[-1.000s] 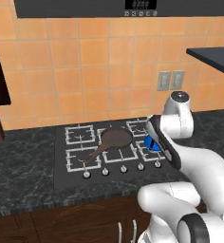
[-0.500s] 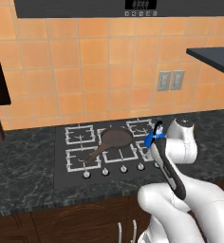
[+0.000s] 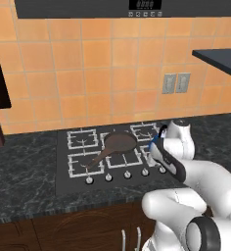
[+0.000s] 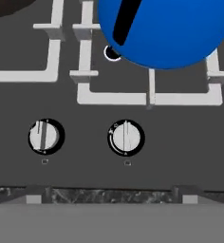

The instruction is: Pick the kettle from the counter and place it on a stove burner. Then turn the burner on.

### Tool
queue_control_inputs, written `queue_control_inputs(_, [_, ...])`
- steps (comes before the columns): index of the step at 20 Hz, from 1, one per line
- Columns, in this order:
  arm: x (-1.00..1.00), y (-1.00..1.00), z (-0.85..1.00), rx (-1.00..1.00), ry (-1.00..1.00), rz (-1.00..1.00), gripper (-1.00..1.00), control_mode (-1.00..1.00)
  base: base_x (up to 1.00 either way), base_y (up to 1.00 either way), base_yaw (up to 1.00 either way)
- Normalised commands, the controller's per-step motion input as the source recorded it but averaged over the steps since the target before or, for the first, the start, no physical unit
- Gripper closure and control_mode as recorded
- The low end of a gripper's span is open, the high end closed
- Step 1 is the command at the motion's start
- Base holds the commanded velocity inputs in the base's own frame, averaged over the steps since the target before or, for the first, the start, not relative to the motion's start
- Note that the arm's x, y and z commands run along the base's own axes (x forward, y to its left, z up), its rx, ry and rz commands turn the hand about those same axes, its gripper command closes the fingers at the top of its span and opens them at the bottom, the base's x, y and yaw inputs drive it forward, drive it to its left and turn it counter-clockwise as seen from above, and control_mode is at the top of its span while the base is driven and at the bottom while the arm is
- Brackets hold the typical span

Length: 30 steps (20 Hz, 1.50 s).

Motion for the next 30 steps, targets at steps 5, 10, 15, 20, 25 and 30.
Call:
queue_control_inputs(5, [0.08, 0.0, -0.6, 0.0, 0.2, -0.02, -1.0, -1.0, 0.0, 0.0, 0.0])
queue_control_inputs(10, [0.09, 0.0, -0.36, 0.0, -0.05, 0.0, -1.0, -1.0, 0.0, 0.0, 0.0])
queue_control_inputs(15, [0.19, 0.0, -0.21, 0.0, -0.09, 0.0, -1.0, -1.0, 0.0, 0.0, 0.0])
queue_control_inputs(20, [0.05, 0.0, -0.3, -0.02, -0.06, 0.0, -1.0, -1.0, 0.0, 0.0, 0.0])
queue_control_inputs(25, [0.09, -0.15, -0.15, -0.01, -0.06, -0.03, -1.0, -1.0, 0.0, 0.0, 0.0])
queue_control_inputs(30, [0.0, -0.02, 0.0, 0.0, -0.01, 0.0, -1.0, -1.0, 0.0, 0.0, 0.0])
